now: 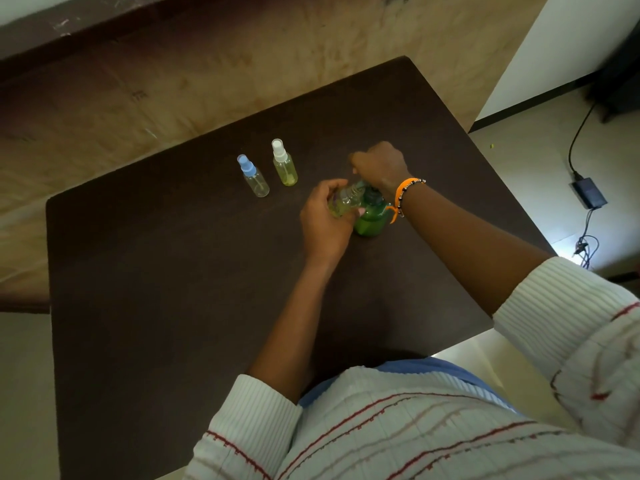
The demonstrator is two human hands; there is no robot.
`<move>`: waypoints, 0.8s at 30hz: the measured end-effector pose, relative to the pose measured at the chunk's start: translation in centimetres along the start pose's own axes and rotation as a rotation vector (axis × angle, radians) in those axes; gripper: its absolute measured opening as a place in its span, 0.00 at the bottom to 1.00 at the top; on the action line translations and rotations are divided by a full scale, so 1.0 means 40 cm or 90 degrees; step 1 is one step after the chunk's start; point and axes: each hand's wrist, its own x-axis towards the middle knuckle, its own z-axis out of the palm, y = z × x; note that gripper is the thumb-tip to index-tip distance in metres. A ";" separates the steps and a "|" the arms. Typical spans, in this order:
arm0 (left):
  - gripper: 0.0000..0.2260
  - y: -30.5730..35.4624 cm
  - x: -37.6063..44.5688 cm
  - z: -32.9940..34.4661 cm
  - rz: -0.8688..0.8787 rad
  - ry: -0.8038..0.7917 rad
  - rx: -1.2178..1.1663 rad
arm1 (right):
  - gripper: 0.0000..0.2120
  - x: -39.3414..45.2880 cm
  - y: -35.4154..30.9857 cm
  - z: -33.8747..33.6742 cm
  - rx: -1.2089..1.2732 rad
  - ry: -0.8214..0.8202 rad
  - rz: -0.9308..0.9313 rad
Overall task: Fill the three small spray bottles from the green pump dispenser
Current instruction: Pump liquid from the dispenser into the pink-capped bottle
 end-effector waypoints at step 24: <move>0.21 0.001 0.000 0.003 0.003 -0.005 0.007 | 0.13 -0.011 0.003 0.005 -0.059 0.075 -0.041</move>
